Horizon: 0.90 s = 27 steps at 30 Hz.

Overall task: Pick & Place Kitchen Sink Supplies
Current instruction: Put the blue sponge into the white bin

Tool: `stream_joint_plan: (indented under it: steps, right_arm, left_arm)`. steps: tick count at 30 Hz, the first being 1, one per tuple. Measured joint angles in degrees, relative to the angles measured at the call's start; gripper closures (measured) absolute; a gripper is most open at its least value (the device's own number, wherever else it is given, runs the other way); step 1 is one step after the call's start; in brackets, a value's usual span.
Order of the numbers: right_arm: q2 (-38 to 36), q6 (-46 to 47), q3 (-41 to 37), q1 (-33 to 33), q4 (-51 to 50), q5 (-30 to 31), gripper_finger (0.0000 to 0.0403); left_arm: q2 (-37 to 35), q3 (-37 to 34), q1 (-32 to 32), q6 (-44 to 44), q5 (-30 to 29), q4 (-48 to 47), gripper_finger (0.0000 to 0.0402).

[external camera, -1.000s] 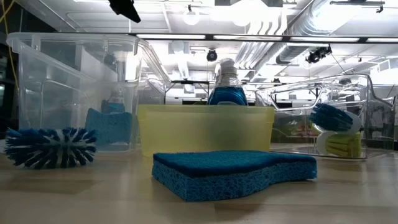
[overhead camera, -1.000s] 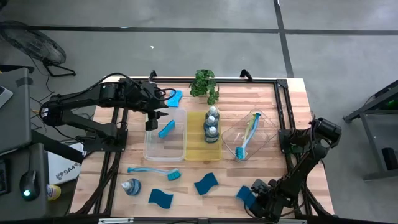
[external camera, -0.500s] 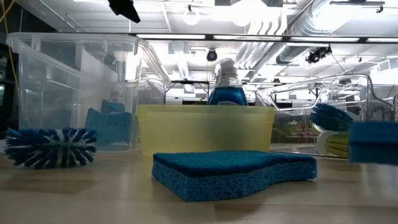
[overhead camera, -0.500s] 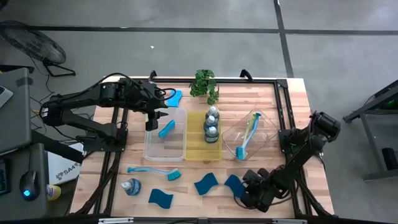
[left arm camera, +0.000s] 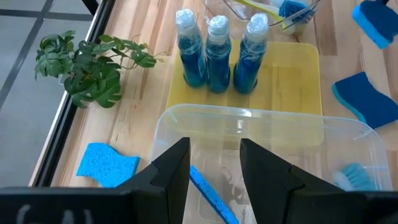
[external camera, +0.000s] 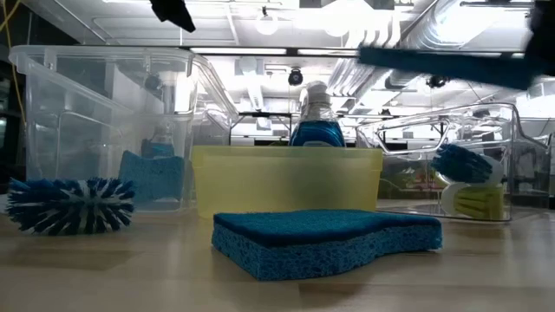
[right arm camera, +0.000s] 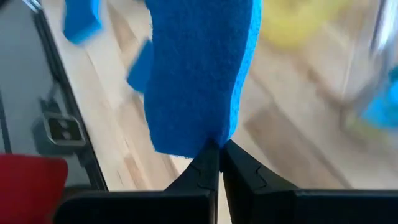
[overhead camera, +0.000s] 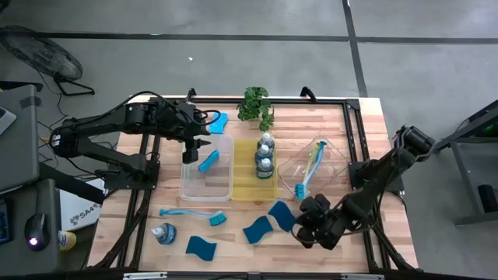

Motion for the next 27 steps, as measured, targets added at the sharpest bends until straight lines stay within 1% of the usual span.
stream_joint_plan:
  steps: [3, 8, 13, 17, 23, 27]
  right_arm:
    - [-2.4, -3.8, 0.0, -1.7, 0.1, 2.7, 0.0402]
    - [-6.2, -10.5, 0.0, -5.1, 0.8, 9.0, 0.0402]
    - [-9.1, -19.8, 0.0, -9.6, 4.9, 15.9, 0.0402]
    - [-10.4, -29.0, 0.0, -13.5, 11.5, 21.9, 0.0402]
    - [-10.6, -44.5, 0.0, -19.1, 25.1, 24.2, 0.0402]
    - [-10.6, -53.0, 0.0, -22.5, 31.6, 24.5, 0.0402]
  left_arm:
    - [0.0, 0.0, 0.0, -0.2, 0.6, 0.3, 0.0266]
    - [0.0, 0.0, 0.0, -1.5, 1.5, 2.6, 0.0266]
    - [0.0, 0.0, 0.0, -3.0, 3.4, 8.8, 0.0266]
    - [0.1, 0.0, 0.0, -3.9, 5.8, 15.4, 0.0266]
    - [0.1, 0.0, 0.0, -7.6, 5.9, 25.2, 0.0266]
    - [0.6, 0.0, 0.0, -9.4, 5.9, 31.5, 0.0266]
